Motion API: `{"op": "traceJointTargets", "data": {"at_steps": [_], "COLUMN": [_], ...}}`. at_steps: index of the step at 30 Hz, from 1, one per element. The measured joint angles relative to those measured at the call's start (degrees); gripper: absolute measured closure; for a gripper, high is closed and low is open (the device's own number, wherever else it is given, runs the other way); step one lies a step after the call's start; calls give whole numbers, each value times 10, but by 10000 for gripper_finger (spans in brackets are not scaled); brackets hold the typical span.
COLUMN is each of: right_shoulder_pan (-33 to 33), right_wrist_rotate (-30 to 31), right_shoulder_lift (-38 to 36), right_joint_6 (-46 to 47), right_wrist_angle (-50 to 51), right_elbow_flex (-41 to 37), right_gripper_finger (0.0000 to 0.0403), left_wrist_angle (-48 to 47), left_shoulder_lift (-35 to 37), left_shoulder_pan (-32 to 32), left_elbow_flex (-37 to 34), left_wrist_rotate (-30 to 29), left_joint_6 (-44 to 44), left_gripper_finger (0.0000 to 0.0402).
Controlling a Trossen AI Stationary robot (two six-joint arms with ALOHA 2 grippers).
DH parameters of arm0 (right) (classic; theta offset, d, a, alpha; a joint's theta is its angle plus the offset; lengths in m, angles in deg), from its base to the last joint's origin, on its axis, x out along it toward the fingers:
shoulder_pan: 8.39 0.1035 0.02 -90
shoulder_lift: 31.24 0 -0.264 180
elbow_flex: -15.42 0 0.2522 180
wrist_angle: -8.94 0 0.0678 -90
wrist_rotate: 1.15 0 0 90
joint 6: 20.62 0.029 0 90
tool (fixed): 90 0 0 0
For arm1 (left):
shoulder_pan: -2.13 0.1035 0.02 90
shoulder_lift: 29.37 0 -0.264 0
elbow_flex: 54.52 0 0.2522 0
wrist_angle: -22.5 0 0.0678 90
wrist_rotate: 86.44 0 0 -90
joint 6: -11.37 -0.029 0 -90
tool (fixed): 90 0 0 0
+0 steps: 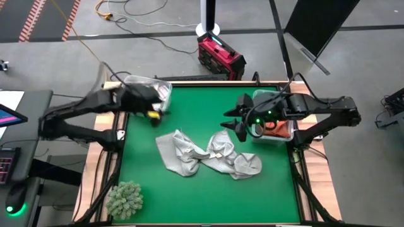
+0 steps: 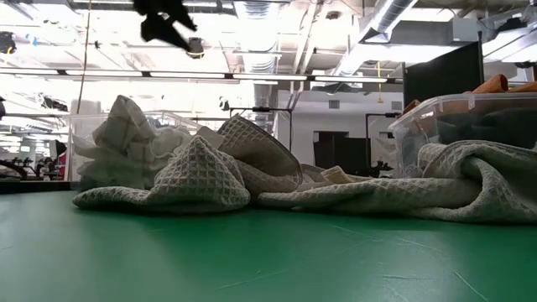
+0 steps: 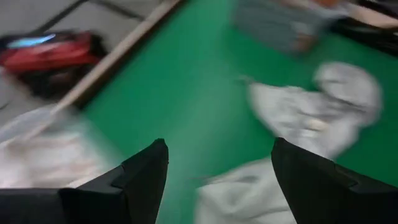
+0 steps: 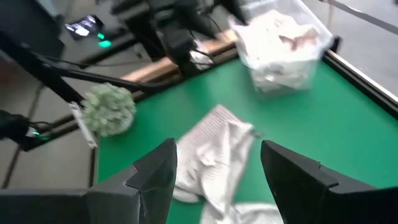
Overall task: Sort towels by color in basket
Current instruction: Put the light gray towel into the left transparent bin
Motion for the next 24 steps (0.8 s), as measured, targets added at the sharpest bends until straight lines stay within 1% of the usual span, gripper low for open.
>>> {"op": "traceJointTargets", "data": {"at_steps": [2,5,7,10,14,20,24], "right_shoulder_pan": [-8,-17,-19,-19,-18,-5,8], "right_wrist_rotate": [0,-2,-3,-4,-5,-5,-6], "right_shoulder_lift": [0,-4,-9,-17,-29,-45,-50], "right_joint_6": [0,0,0,1,14,18,30], "right_wrist_angle": [19,51,66,82,86,85,85], "right_elbow_flex": [0,0,0,0,0,0,0], "right_gripper_finger": [143,143,143,143,143,143,143], "left_wrist_angle": [34,83,110,132,142,159,128], "left_shoulder_lift": [-25,-74,-111,-173,-251,-354,-425], "left_shoulder_pan": [-74,-161,-205,-252,-275,-274,-265], "left_elbow_flex": [0,0,0,0,0,0,0], "left_wrist_rotate": [-20,-40,-48,-72,-100,-68,-58], "left_joint_6": [13,27,32,24,17,-7,-20], "left_gripper_finger": [127,127,127,127,127,127,127]}}
